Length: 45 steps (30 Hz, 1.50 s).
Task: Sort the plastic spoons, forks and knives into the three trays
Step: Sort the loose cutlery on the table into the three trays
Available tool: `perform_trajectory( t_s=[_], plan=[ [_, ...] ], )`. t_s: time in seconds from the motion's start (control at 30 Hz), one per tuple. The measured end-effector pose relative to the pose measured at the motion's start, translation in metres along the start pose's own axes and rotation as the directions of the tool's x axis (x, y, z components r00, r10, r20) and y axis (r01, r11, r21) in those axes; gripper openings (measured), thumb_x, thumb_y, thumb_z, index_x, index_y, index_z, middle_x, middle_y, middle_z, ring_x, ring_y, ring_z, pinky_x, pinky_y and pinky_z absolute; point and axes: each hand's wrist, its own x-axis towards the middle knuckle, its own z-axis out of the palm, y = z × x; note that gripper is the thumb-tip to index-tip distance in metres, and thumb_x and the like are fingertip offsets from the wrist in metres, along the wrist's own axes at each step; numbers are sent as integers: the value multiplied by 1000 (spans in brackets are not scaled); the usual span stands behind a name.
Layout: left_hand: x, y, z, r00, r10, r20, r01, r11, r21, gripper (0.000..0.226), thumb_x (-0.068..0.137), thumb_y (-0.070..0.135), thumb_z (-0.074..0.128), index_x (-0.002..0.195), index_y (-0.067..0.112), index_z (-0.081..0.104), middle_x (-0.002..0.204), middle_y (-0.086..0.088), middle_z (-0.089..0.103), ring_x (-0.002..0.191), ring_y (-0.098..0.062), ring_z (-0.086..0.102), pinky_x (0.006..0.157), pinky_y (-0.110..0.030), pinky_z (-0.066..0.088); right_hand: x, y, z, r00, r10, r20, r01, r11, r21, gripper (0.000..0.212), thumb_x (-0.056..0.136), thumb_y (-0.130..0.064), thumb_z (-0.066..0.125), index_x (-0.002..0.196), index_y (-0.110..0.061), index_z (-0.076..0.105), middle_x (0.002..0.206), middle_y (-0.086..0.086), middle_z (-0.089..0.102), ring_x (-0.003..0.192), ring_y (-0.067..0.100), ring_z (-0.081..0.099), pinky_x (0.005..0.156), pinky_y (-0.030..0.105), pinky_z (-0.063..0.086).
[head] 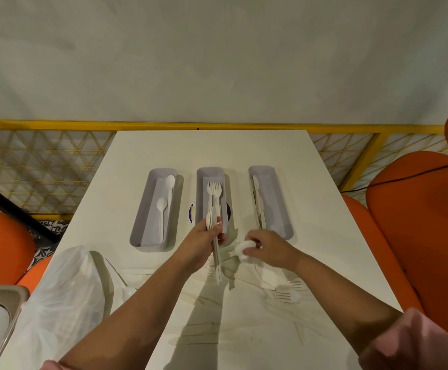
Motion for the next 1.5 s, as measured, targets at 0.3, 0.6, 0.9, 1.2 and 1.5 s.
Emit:
perform_trajectory(
  t_s=[0.3,0.6,0.9,1.2,1.5],
  plan=[
    [-6,16,2,988,57,140,-67,995,67,29,100,24,38,120,11,55,98,-8,65,93,-21,64,90,-38,50,31,-55,-12,970,65,-236,32,923,385,13,89,-17,62,87,-5,64,60,8,63,45,6,58,50,15,48],
    [-4,23,-12,996,64,64,-71,992,107,34,98,31,40,121,9,54,85,-3,57,70,-13,50,69,-26,47,53,-80,2,966,136,-221,-22,892,452,22,95,-10,49,107,-4,67,91,11,67,71,21,64,68,24,54],
    [16,60,-50,969,100,-224,-134,981,-138,22,99,23,43,83,9,49,64,-4,46,56,-14,49,57,-24,45,48,-105,31,979,74,192,-138,927,349,45,97,-34,46,137,-15,40,122,13,60,83,13,62,68,22,51],
    [23,72,-65,978,120,-171,-105,990,98,20,98,22,44,90,7,55,74,-5,54,68,-15,53,59,-22,46,78,-124,44,986,78,150,-143,858,494,27,102,-15,30,120,-3,45,69,3,50,55,12,49,50,20,43],
    [35,73,-97,984,31,-177,-8,991,130,24,98,18,45,90,3,61,80,-14,60,74,-24,58,73,-30,51,118,-132,50,998,49,41,-60,945,321,34,102,-25,33,125,-7,52,81,4,61,73,16,60,68,24,49]
  ],
)
